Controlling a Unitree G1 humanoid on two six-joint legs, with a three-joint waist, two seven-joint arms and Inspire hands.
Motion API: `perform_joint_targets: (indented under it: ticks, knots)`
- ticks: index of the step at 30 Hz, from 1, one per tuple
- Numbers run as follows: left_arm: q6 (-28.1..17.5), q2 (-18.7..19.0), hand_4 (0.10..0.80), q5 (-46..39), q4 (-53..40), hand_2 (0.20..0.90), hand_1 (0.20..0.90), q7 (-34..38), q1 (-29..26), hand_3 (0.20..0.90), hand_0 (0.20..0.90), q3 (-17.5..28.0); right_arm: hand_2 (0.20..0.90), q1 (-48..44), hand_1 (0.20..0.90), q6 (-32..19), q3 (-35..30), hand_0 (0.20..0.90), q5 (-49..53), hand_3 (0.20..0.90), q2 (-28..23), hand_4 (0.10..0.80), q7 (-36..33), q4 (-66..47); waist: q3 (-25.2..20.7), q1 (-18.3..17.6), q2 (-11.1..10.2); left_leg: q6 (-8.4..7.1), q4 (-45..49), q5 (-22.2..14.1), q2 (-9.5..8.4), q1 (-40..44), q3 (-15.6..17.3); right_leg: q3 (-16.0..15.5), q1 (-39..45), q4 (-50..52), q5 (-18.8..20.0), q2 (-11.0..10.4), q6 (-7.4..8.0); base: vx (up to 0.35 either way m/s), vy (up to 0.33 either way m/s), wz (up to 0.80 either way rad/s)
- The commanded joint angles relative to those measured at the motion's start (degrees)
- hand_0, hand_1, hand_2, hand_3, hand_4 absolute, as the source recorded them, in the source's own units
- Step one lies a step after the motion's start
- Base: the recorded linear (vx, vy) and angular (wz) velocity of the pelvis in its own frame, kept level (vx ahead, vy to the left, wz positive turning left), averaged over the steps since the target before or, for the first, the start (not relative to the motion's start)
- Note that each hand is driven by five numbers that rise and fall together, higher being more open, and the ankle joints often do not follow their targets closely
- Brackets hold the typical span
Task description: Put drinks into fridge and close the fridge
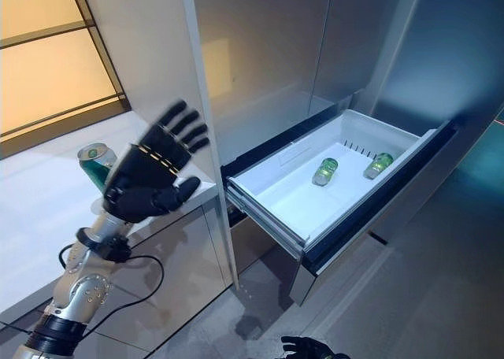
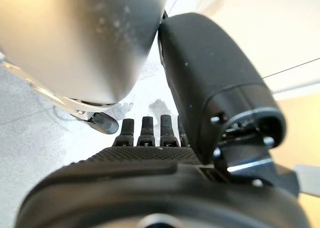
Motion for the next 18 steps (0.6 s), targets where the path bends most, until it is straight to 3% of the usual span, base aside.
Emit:
perform_joint_targets:
  ticks: [1, 5, 9, 18]
  knots:
    - [-10.2, 0.5, 0.8, 4.9, -5.9, 0.9, 0.9, 7.7, -9.2, 0.9, 0.9, 4.2, 0.9, 0.5, 0.9, -1.6, 4.7, 0.9, -2.9, 0.9, 2.4, 0.8, -0.5, 4.6, -2.0, 1.5, -1.4, 1.31, 0.8, -4.8, -1.79, -0.2, 0.8, -0.4, -0.1, 5.1, -7.1, 0.0, 1.61, 0.039, 0.002, 0.03]
    - [-9.2, 2.7, 0.8, 11.6, -5.9, 0.9, 0.9, 17.4, -13.3, 0.9, 0.9, 5.2, 0.9, 0.5, 0.9, -1.3, 6.6, 0.9, -2.1, 0.9, 2.8, 0.8, -0.8, 4.2, -2.7, 1.3, -1.3, 1.06, 0.4, -4.8, -1.64, 0.2, 0.7, -0.5, 0.3, 5.0, -7.5, 0.3, 1.6, 0.027, -0.003, 0.04]
    - [-5.5, 5.7, 0.8, 14.5, -2.9, 0.9, 0.9, 26.0, -16.8, 0.9, 0.9, 6.6, 0.9, 0.5, 0.9, -0.6, 8.0, 0.9, -2.0, 0.9, 3.0, 0.8, -0.8, 3.6, -3.3, 0.8, -1.1, 0.71, 0.1, -4.7, -1.45, 0.4, 1.0, -0.6, 0.4, 5.1, -7.7, 0.4, 1.62, 0.008, -0.002, 0.03]
    - [-0.2, 10.5, 0.8, 15.3, 3.0, 0.9, 0.9, 33.1, -17.8, 0.9, 0.9, 11.1, 0.9, 0.5, 0.9, 0.5, 8.4, 0.9, -2.1, 0.9, 2.8, 0.8, -0.9, 3.5, -3.5, 1.1, -0.7, 0.59, 0.4, -4.7, -1.4, 0.3, 1.2, -0.3, 0.7, 5.0, -8.1, 0.5, 1.39, 0.0, 0.0, 0.0]
